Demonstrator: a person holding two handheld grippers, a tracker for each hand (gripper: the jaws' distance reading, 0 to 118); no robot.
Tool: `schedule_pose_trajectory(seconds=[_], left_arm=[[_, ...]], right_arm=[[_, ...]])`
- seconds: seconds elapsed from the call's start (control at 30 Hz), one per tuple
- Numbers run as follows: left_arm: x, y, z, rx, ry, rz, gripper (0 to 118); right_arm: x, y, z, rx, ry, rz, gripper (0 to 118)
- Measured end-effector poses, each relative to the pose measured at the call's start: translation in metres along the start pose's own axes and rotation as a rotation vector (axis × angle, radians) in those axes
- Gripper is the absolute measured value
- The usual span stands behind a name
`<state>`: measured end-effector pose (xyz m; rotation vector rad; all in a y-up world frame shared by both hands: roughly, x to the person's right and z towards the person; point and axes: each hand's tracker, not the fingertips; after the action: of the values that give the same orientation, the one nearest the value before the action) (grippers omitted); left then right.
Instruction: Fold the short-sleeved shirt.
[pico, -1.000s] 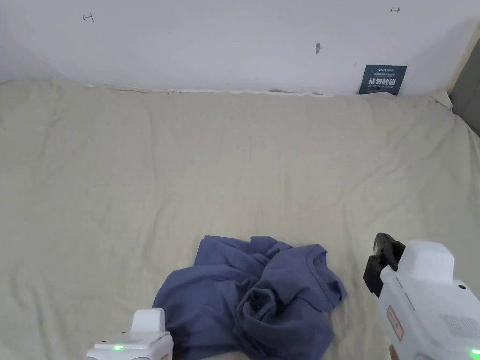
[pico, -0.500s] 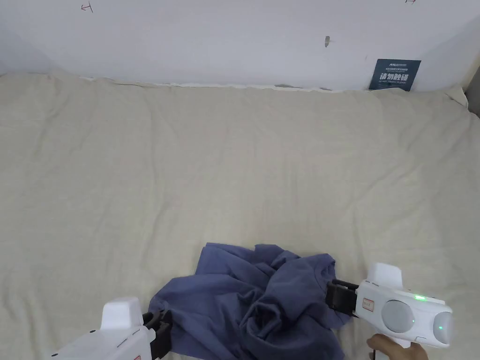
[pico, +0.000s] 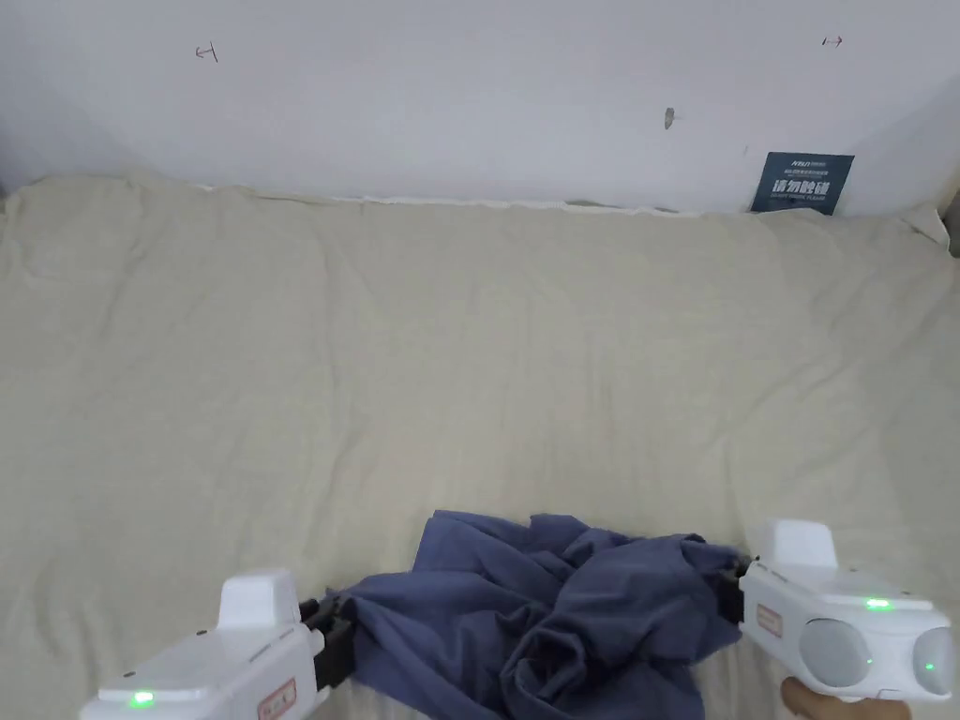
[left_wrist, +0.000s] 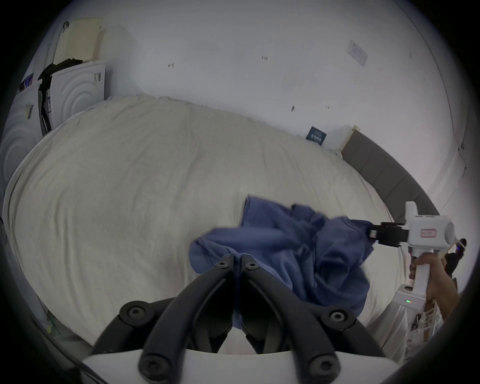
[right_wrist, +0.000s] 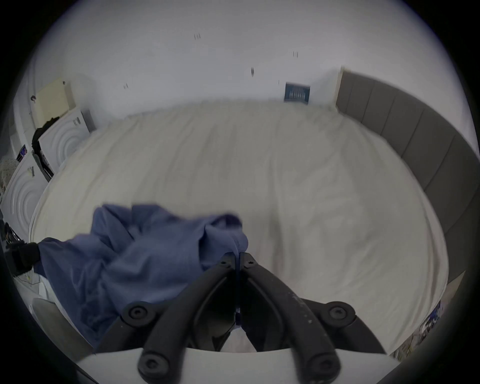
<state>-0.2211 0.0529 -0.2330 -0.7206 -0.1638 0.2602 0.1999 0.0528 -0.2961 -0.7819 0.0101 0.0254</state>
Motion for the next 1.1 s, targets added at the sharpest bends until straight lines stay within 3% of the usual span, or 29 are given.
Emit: schedule_pose_trajectory(seconds=[0.33,0.5,0.57,0.67,0.9,1.1], left_arm=[[-0.003,0.171,0.036,0.304,0.022,0.0,4],[0.009,0.265,0.053,0.418,0.096,-0.072,4],[0.008,0.295,0.058,0.458,0.09,-0.039,4],[0.008,0.336,0.06,0.504,0.104,-0.001,4],[0.001,0.396,0.039,0.577,0.209,0.0,4],[-0.024,0.387,-0.006,0.556,0.281,0.009,4]], right_arm=[[0.024,0.132,0.106,0.354,-0.093,0.084,3],[0.033,0.202,0.138,0.474,-0.123,0.077,3],[0.039,0.221,0.146,0.516,-0.098,0.024,3],[0.051,0.255,0.153,0.561,-0.069,-0.071,3],[0.066,0.297,0.129,0.587,-0.075,-0.076,3],[0.063,0.283,0.081,0.52,-0.04,-0.058,3]])
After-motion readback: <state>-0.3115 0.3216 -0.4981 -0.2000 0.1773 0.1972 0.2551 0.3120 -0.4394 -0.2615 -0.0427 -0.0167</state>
